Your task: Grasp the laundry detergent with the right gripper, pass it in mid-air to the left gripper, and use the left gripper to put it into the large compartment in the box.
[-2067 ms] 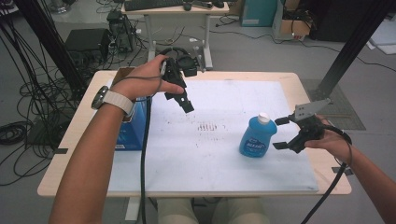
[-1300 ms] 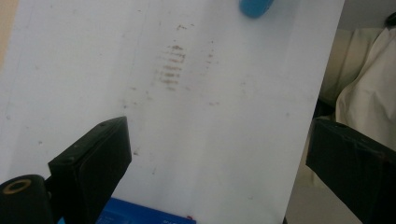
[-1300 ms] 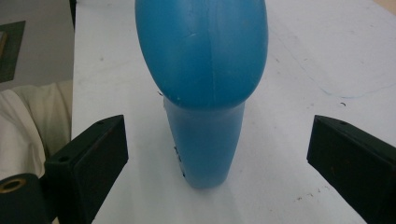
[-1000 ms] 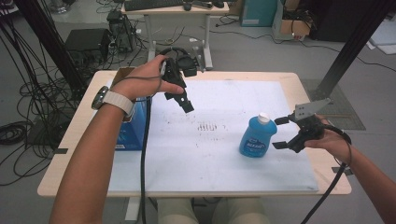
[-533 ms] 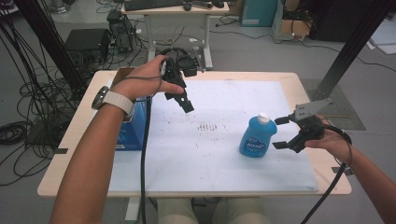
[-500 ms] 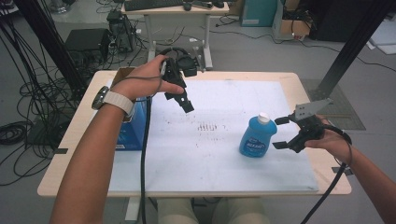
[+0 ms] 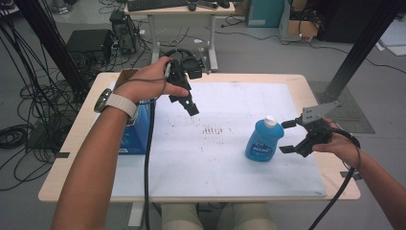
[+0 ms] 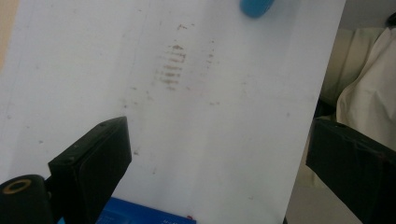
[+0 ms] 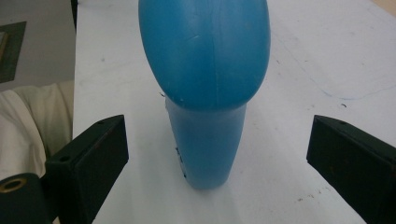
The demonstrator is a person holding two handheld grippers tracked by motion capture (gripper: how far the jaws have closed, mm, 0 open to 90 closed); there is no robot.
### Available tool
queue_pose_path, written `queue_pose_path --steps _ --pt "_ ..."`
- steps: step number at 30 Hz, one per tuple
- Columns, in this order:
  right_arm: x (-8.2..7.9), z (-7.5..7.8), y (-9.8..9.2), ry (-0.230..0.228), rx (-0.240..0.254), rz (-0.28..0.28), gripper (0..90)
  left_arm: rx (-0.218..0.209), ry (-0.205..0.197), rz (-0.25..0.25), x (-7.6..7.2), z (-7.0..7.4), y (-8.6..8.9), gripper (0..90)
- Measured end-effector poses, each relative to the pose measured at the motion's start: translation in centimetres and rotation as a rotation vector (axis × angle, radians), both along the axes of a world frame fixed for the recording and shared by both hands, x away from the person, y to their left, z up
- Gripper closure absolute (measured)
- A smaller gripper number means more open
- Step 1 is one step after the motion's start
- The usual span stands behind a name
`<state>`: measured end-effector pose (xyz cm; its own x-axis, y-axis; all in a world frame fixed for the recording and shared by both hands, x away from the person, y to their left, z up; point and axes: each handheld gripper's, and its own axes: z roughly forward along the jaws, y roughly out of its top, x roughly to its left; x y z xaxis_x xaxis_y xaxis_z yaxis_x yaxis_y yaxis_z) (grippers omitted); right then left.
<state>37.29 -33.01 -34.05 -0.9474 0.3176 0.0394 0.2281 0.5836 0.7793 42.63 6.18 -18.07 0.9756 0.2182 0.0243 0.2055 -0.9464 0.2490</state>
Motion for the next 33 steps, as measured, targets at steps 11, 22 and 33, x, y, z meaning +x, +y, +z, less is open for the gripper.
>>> queue_pose_path --steps 11,22,33 --pt "0.05 -0.03 -0.02 0.001 0.003 -0.003 5.4 0.001 0.0 0.004 0.01 -0.04 0.04 7.0" --pt "0.03 -0.08 0.01 0.007 0.002 -0.003 5.4 0.003 -0.001 0.004 0.05 -0.07 -0.02 7.0" --pt "0.08 -0.14 0.0 0.003 0.004 -0.001 5.4 0.002 -0.005 0.005 0.03 -0.07 0.03 7.1"
